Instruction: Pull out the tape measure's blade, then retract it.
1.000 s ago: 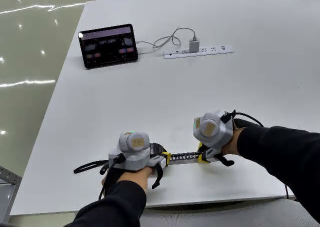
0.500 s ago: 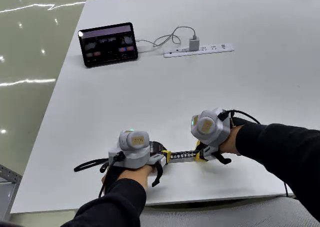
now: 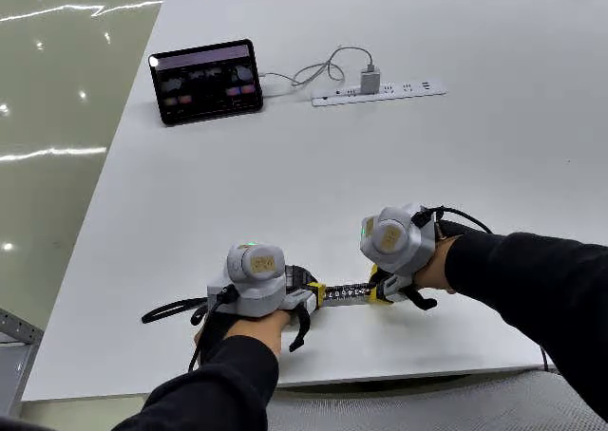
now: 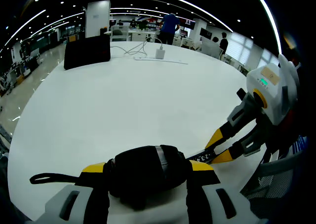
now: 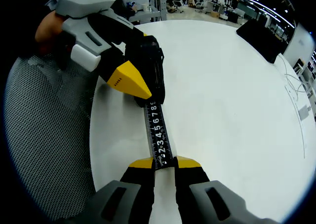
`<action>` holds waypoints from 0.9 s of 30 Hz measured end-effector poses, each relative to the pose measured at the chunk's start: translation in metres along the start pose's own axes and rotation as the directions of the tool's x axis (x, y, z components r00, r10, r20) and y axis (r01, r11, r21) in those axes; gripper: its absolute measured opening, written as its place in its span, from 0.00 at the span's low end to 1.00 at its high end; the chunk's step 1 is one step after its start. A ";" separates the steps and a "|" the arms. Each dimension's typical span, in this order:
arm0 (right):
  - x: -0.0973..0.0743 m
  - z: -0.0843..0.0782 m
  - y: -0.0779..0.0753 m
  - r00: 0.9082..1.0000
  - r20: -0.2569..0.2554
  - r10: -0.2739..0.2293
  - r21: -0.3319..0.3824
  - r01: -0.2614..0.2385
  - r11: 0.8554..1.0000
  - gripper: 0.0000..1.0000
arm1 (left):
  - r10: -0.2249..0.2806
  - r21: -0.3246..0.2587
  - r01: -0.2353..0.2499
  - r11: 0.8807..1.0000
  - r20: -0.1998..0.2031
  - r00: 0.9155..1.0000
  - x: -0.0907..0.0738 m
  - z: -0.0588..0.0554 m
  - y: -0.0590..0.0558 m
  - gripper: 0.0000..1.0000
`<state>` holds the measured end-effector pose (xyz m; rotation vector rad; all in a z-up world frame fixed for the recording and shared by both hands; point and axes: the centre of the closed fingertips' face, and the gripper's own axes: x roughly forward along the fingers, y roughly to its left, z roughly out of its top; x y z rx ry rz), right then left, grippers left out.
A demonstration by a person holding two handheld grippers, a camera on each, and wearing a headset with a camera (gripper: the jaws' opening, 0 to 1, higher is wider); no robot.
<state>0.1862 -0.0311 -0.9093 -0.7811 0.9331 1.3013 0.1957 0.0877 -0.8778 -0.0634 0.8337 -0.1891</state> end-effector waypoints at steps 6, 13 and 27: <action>0.000 0.001 0.002 1.000 0.000 -0.002 -0.006 0.002 1.000 0.11 | 0.000 0.000 0.000 1.000 0.000 1.000 0.000 0.000 0.000 0.59; 0.001 0.004 0.001 1.000 0.010 -0.004 0.001 0.004 1.000 0.11 | 0.001 0.001 -0.001 1.000 0.000 1.000 0.000 0.000 0.000 0.59; 0.004 0.008 0.002 1.000 0.017 0.001 0.005 -0.001 1.000 0.11 | 0.005 0.005 -0.005 1.000 -0.006 1.000 0.000 -0.001 0.000 0.59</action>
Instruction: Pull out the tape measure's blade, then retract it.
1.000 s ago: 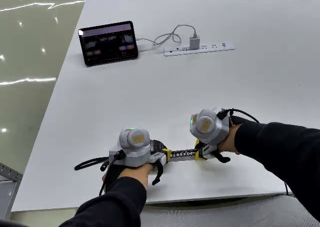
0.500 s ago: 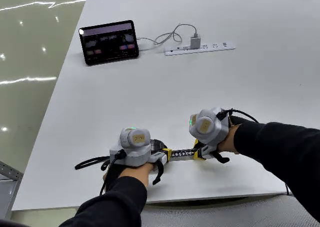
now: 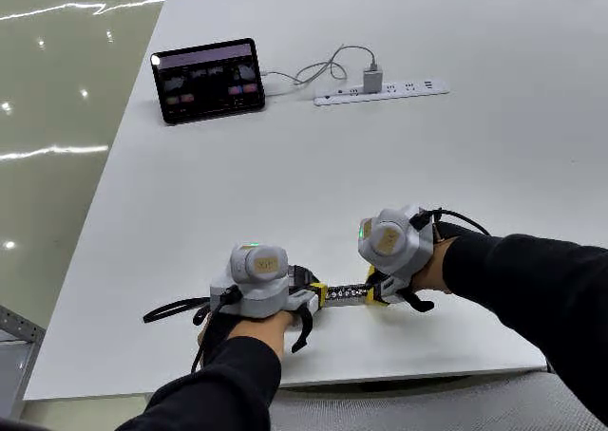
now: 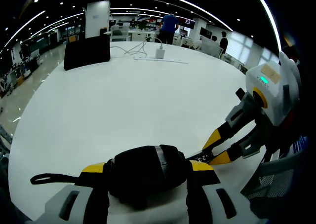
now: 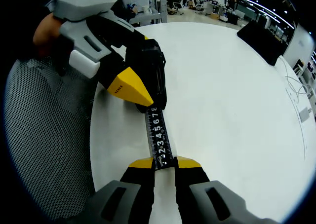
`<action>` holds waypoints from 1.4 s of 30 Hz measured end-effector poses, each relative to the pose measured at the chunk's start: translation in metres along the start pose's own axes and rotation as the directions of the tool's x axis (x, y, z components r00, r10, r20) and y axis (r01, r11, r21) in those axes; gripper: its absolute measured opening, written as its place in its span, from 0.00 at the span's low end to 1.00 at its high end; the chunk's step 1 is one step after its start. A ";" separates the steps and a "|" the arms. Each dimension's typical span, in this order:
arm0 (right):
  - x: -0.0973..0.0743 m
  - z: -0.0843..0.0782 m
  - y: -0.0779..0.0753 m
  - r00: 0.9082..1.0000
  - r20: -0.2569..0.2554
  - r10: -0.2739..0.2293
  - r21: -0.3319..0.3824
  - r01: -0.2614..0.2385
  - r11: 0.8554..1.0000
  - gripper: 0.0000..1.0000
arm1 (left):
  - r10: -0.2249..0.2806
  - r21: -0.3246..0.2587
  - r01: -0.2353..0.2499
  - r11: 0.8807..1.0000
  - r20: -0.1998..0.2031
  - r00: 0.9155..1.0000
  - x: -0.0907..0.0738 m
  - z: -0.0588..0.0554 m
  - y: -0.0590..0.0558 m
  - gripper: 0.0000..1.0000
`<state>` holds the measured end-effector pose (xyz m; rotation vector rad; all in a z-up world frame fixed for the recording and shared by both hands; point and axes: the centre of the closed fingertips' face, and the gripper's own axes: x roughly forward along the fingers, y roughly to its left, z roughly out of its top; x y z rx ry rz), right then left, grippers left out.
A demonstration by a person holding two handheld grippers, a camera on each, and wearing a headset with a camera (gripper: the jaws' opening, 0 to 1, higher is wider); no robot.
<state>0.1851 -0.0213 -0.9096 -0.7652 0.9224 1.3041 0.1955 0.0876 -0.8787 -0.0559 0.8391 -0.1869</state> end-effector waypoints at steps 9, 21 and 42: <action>0.001 0.004 0.003 1.000 0.014 0.004 -0.030 -0.003 1.000 0.10 | -0.011 -0.017 0.011 1.000 0.006 1.000 0.000 0.001 0.001 0.59; 0.004 0.008 0.004 0.999 0.032 -0.003 0.016 0.003 1.000 0.11 | -0.014 -0.028 0.014 1.000 0.007 1.000 0.001 0.001 0.001 0.59; 0.008 0.019 0.005 0.998 0.057 -0.016 0.001 0.016 1.000 0.11 | -0.011 -0.029 0.011 1.000 0.006 1.000 0.000 0.000 0.000 0.59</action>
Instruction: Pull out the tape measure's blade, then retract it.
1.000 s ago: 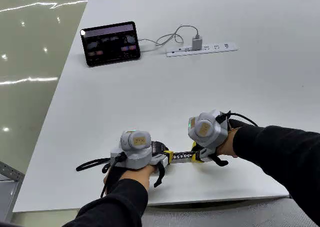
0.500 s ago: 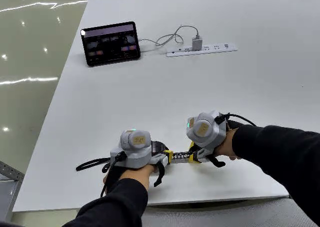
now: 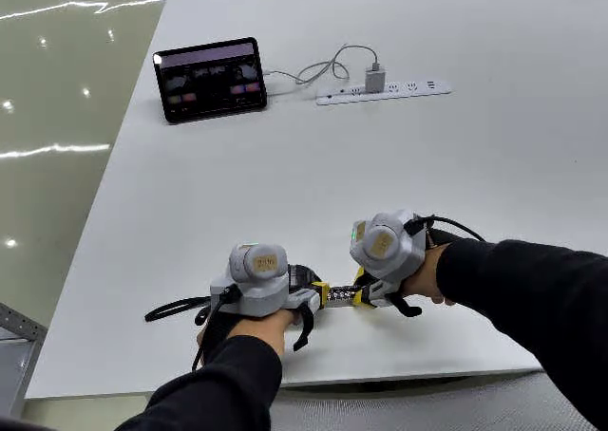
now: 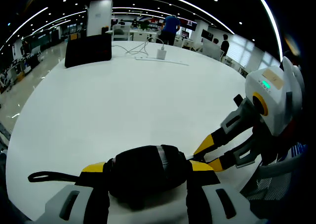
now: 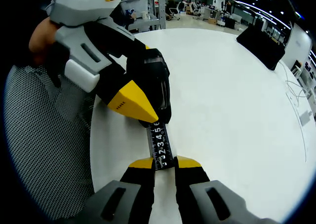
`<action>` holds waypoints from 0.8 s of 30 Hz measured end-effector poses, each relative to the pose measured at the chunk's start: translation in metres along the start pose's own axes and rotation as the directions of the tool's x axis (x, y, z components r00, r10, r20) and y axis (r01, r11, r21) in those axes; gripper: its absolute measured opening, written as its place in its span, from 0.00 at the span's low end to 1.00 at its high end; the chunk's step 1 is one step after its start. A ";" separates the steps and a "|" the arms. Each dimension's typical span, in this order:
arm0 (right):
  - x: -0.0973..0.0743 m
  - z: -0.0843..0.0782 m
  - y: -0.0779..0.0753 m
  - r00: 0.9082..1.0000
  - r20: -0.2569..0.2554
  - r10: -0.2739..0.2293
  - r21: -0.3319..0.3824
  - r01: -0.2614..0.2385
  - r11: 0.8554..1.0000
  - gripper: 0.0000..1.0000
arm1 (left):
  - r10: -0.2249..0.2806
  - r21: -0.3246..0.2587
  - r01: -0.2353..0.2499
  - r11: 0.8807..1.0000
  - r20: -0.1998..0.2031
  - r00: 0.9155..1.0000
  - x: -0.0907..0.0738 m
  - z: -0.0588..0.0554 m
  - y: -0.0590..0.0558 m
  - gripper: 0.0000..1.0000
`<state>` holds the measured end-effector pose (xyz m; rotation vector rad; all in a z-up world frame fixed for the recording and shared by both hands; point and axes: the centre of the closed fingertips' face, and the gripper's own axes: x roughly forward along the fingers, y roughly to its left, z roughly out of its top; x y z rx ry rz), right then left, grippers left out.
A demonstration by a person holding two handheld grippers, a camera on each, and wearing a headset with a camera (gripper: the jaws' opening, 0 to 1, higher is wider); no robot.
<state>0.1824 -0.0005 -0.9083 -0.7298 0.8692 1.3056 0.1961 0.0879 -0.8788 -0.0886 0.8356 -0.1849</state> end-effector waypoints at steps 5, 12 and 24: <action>0.000 0.000 0.001 1.000 0.001 0.001 -0.005 -0.001 1.000 0.11 | -0.001 -0.002 0.001 1.000 0.001 1.000 0.000 0.000 0.000 0.59; 0.002 0.002 0.002 1.000 0.006 0.000 0.000 0.000 1.000 0.11 | -0.001 -0.002 0.001 1.000 0.000 1.000 0.000 0.000 0.000 0.59; 0.004 0.004 0.004 1.000 0.020 0.003 -0.005 -0.003 1.000 0.11 | -0.002 -0.004 0.002 1.000 0.000 1.000 0.000 0.000 0.000 0.59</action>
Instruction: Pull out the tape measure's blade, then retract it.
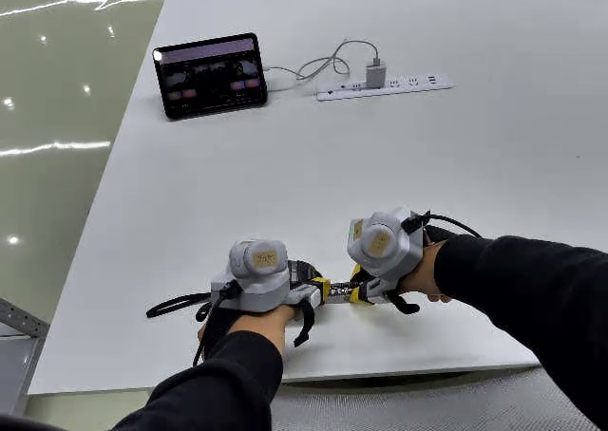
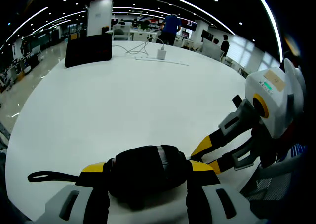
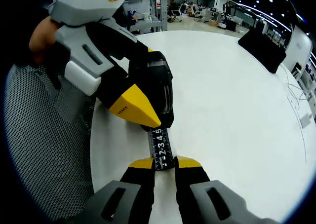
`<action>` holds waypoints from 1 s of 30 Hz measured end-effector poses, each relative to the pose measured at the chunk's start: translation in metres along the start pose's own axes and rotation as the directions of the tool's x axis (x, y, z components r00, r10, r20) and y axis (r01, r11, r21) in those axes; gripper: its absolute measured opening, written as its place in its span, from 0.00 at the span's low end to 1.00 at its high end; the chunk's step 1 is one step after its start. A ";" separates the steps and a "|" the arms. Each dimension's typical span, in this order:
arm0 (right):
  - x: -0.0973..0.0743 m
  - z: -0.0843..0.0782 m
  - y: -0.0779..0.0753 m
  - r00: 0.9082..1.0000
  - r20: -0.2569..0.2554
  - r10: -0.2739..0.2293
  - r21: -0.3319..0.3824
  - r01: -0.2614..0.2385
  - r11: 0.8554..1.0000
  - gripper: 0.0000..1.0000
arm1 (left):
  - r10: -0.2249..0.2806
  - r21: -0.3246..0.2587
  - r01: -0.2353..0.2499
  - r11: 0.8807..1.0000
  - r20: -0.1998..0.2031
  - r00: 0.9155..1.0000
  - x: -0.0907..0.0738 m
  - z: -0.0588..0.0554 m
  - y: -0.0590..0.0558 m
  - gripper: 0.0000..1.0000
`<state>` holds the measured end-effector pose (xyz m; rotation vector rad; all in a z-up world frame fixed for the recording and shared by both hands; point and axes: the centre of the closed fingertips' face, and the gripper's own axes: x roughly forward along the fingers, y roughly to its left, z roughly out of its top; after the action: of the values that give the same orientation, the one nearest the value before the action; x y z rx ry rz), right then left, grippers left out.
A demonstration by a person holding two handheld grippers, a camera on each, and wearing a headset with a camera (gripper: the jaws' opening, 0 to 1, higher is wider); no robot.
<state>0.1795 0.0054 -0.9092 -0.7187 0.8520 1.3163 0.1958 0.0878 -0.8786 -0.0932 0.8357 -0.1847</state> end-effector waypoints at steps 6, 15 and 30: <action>-0.003 0.000 0.000 0.998 0.067 -0.005 0.009 0.004 1.000 0.11 | -0.018 -0.008 0.018 1.000 -0.001 1.000 -0.002 -0.001 0.001 0.58; -0.002 0.000 0.000 0.996 0.086 -0.006 0.013 0.005 1.000 0.11 | -0.021 -0.011 0.021 1.000 0.005 1.000 -0.001 0.000 0.001 0.58; 0.007 0.017 0.007 0.995 0.100 0.010 -0.002 -0.010 1.000 0.11 | -0.031 -0.005 0.031 1.000 0.002 1.000 -0.001 0.000 0.001 0.58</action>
<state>0.1746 0.0241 -0.9066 -0.6450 0.7746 1.3511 0.1952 0.0886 -0.8775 -0.1107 0.8334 -0.2117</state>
